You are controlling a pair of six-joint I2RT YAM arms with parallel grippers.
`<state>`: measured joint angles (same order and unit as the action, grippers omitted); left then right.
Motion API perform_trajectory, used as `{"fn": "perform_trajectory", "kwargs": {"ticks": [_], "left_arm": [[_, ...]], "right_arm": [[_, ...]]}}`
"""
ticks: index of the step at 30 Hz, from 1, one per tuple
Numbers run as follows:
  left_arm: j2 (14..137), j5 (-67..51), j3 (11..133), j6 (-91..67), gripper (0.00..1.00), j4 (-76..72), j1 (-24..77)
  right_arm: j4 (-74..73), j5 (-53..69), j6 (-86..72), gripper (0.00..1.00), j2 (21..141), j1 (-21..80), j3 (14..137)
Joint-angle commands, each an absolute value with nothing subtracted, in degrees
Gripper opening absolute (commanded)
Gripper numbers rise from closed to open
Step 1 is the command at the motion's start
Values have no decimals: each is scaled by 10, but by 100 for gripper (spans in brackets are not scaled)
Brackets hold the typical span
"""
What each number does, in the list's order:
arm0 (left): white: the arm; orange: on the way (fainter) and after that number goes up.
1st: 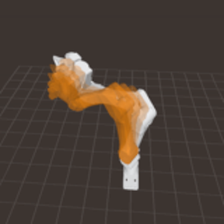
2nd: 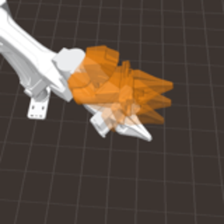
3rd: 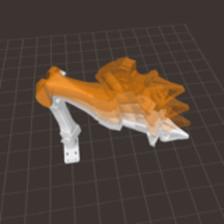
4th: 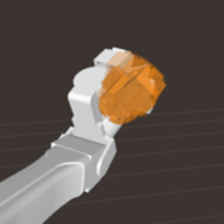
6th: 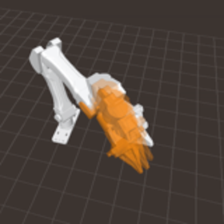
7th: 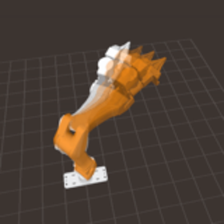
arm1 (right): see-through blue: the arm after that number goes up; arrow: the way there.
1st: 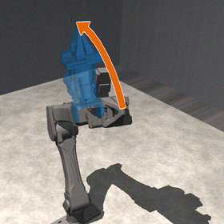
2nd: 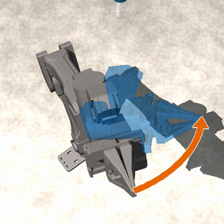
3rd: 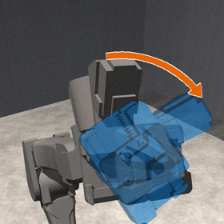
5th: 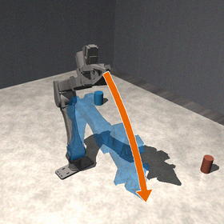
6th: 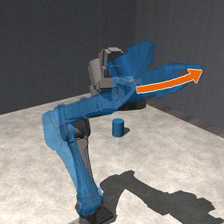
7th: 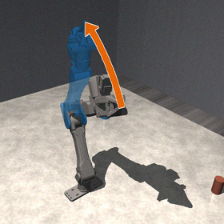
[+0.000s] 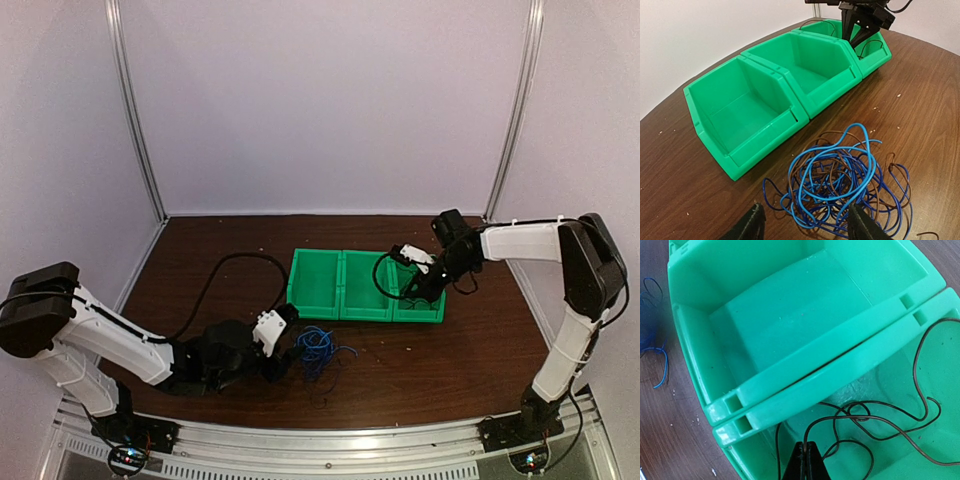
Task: Untangle the cables
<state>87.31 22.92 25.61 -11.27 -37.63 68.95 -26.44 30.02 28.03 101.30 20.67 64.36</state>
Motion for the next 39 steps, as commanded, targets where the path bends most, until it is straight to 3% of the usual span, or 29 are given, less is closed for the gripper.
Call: {"fn": "perform_trajectory", "kwargs": {"ticks": [1, 5, 10, 19, 23, 27, 36, 39], "left_arm": [[874, 231, 251, -118, 58, -404, 691], [865, 233, 251, -116, 58, -399, 691], [848, 237, 249, -115, 58, -386, 691], [825, 242, 242, -115, 58, -377, 690], [818, 244, 239, -117, 58, -375, 691], [816, 249, 233, -118, 58, -377, 691], [828, 246, 241, -106, 58, -383, 691], [829, 246, 250, -104, 58, -379, 691]], "right_arm": [[-322, 267, 275, 0, 1022, 207, 683], [-384, 293, 285, 24, 993, 207, 721], [-463, 322, 304, 35, 967, 207, 795], [-509, 341, 324, 40, 1010, 179, 891], [-544, 388, 324, 31, 1041, 172, 910], [-564, 358, 335, 29, 1031, 198, 862], [-505, 316, 277, 24, 946, 179, 864], [-449, 272, 234, 31, 950, 150, 874]]}}
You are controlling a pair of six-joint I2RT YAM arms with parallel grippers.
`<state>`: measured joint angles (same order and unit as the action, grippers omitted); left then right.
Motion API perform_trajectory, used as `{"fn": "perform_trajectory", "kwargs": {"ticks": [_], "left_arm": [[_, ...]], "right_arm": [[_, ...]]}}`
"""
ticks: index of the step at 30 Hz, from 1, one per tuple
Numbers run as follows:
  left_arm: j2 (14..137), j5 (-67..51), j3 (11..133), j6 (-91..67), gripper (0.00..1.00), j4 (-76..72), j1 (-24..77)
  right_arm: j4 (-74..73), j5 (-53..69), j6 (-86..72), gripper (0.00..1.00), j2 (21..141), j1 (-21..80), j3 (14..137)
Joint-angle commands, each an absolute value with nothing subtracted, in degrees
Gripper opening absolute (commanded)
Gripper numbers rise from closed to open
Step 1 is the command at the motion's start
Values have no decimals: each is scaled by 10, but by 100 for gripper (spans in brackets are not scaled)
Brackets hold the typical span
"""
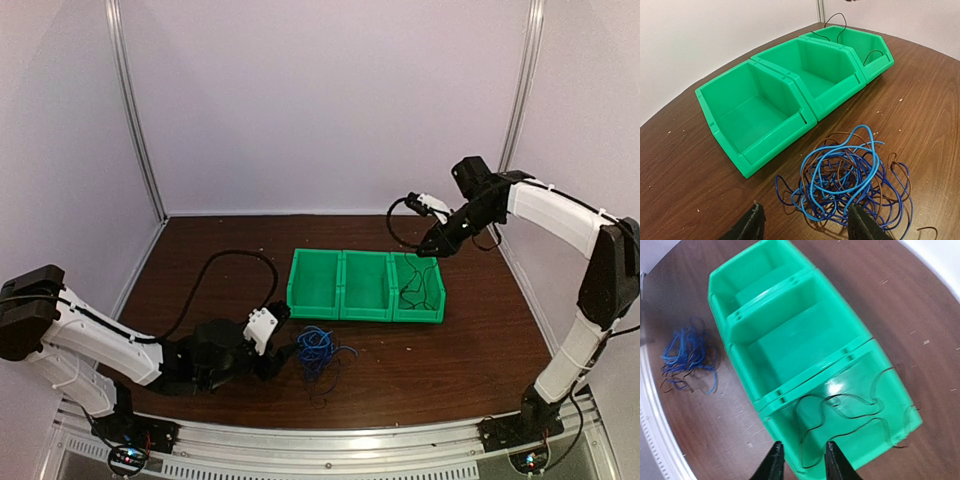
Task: Untangle the cables
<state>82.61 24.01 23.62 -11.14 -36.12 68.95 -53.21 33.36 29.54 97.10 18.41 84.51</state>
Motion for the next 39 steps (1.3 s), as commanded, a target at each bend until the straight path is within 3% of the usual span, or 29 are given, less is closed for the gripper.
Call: {"fn": "perform_trajectory", "kwargs": {"ticks": [1, 9, 21, 30, 34, 39], "left_arm": [[829, 246, 251, -105, 58, -376, 691], [814, 242, 244, -129, 58, -360, 691], [812, 244, 236, -134, 58, -367, 690], [819, 243, 231, -137, 58, -378, 691], [822, 241, 231, -138, 58, -381, 691], [823, 242, 230, -138, 58, -384, 691]], "right_arm": [[-432, 252, 222, 35, 955, 144, 874], [-442, 205, 208, 46, 1035, 134, 903], [-430, 188, 200, 32, 1062, 133, 887], [-436, 188, 206, 32, 1066, 133, 869], [-434, 184, 206, 23, 1070, 133, 863], [-430, 192, 206, 2, 1055, 133, 865]]}}
